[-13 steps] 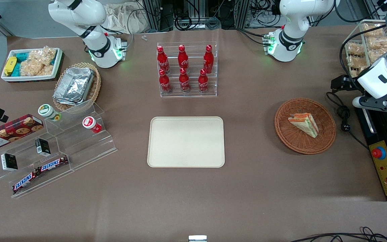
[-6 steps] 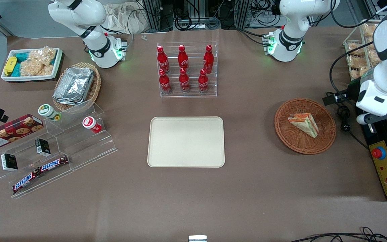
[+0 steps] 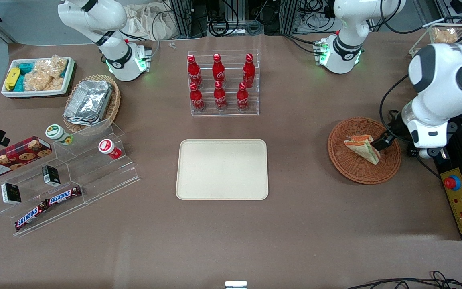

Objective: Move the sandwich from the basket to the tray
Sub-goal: 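Lower the open left gripper over the wrapped sandwich in the basket, then close the left gripper on the sandwich's wrapped end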

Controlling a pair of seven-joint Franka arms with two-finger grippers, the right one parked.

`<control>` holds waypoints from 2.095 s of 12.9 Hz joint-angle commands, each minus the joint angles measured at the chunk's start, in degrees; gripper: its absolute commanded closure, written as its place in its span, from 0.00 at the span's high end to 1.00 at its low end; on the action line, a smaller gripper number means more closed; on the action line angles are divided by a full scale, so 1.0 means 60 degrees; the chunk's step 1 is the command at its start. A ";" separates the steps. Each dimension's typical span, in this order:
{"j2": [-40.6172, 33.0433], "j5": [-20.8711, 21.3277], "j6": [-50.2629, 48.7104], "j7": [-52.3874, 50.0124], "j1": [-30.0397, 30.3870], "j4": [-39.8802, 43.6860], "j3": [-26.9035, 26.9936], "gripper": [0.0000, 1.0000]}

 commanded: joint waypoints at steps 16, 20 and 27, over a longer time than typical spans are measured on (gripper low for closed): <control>0.1306 0.0994 0.2740 -0.3478 0.0642 -0.2211 -0.0036 1.00; 0.1538 0.0979 0.3535 -0.3478 0.0657 -0.2610 -0.0036 1.00; 0.1584 0.0979 0.3667 -0.3376 0.0613 -0.2376 -0.0066 0.00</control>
